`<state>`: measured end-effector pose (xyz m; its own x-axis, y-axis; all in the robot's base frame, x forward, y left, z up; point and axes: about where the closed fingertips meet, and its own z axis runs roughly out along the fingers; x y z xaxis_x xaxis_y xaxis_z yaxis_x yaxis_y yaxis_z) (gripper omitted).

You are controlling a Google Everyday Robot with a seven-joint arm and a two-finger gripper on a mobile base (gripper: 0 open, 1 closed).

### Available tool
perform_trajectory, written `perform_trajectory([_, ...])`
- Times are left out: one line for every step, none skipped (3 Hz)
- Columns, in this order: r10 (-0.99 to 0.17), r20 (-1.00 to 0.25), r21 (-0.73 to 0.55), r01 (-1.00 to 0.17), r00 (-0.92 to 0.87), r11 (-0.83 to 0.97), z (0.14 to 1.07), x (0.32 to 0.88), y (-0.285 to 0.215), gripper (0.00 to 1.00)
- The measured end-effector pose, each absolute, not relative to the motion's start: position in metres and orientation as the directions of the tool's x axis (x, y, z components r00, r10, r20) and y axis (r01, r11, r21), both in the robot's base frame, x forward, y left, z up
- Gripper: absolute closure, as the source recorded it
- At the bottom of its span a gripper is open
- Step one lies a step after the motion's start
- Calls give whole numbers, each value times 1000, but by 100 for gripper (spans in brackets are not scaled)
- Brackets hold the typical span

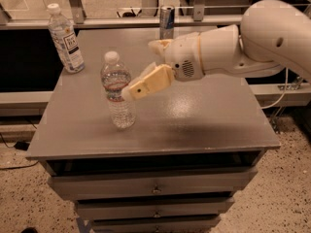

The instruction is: Move water bottle near redbull can

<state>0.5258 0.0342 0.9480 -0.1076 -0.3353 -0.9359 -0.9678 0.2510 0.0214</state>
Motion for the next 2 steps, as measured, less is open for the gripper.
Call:
perform_trajectory([-268, -962, -4, -981, -50, 196, 937, 532, 64, 0])
perform_trajectory([-218, -976, -10, -985, -28, 172, 928, 533, 77, 0])
